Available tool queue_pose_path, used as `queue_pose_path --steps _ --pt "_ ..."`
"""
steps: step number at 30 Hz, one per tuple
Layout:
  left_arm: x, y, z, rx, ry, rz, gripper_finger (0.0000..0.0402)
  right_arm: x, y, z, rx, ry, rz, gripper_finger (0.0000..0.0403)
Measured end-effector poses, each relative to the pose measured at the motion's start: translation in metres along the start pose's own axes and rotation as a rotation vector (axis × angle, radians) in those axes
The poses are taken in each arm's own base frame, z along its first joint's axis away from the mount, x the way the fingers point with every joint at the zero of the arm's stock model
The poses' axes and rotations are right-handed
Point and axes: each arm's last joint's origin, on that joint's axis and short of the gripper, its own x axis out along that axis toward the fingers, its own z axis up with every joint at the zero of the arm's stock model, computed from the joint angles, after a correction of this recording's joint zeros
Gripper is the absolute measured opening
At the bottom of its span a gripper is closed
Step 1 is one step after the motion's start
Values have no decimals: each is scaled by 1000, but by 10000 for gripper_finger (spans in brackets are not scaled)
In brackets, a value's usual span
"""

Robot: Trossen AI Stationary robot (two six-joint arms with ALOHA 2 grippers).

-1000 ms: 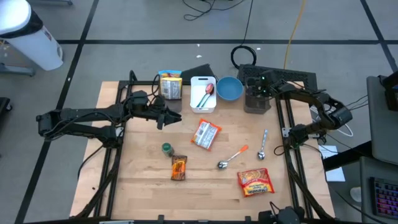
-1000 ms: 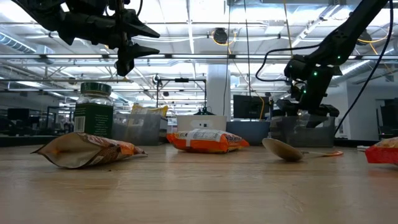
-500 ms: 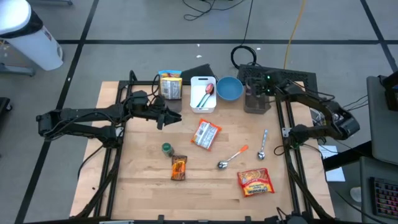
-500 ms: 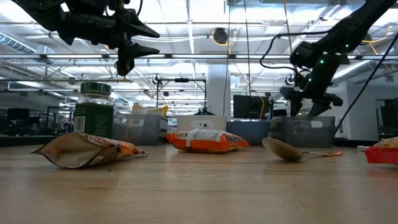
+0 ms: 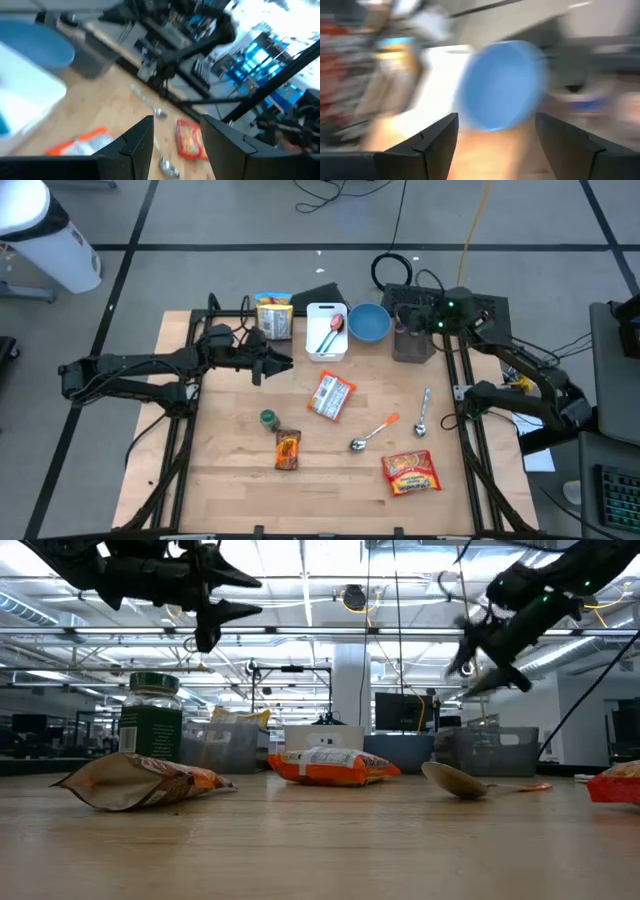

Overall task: Pick & Place Food Item
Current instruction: Put the orange spoon into the white bin

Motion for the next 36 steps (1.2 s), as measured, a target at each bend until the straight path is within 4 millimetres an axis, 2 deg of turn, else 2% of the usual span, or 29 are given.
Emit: queue_pose_path --steps 3,7,12,16,21,26,31,36 --pt "0 -4 5 26 -55 -33 170 -12 17 3 20 28 261 256" --pt "-1 -7 10 69 -101 -62 170 -28 48 1 17 8 483 255" --pt "-1 -9 12 31 -132 -70 170 -42 89 -10 -46 -125 655 255" --pt "0 -11 11 -39 -122 -86 170 -43 121 -29 -98 -226 736 255" --pt "3 -20 6 -66 -98 -131 170 -28 155 -66 -168 -278 742 255" --pt "6 -29 0 -60 -69 -171 170 -4 179 -107 -197 -272 745 256" --pt "8 -36 -5 -60 -76 -169 170 23 190 -140 -162 -238 790 256" --pt "10 -41 -8 -39 -127 -110 170 51 189 -162 -52 -182 807 256"
